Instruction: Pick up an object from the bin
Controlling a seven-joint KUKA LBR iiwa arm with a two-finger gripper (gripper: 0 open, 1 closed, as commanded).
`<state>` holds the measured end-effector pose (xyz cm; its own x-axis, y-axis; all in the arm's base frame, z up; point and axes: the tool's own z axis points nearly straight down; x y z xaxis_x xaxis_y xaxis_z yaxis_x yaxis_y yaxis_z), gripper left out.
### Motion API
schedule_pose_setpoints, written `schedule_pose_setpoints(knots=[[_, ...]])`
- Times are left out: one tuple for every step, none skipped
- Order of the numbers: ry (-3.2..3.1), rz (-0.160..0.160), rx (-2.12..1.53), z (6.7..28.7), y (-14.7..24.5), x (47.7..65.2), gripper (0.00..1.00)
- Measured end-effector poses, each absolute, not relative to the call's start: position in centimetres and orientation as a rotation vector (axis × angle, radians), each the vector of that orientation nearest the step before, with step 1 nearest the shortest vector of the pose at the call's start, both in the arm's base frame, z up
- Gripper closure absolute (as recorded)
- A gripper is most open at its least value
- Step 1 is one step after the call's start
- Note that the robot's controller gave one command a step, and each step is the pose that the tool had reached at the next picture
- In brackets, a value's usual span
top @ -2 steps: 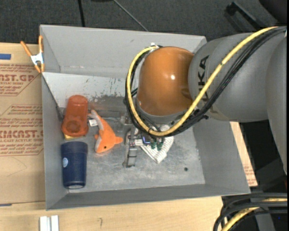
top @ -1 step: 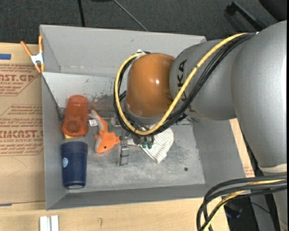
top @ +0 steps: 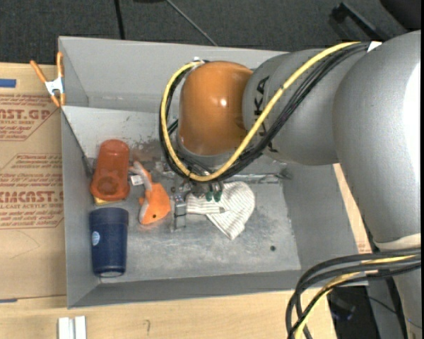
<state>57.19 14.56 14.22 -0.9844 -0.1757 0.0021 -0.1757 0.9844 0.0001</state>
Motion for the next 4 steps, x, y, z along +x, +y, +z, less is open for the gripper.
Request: schedule_pose_setpoints(knots=[[-3.132, -0.004, 0.293, 12.1, 14.3, 57.2, 0.00], [-3.114, -0.004, 0.492, 7.1, 13.4, 58.4, 0.00], [-3.111, -0.008, 0.534, 7.5, 13.6, 59.2, 1.00], [-3.111, -0.008, 0.534, 7.5, 13.6, 59.2, 1.00]])
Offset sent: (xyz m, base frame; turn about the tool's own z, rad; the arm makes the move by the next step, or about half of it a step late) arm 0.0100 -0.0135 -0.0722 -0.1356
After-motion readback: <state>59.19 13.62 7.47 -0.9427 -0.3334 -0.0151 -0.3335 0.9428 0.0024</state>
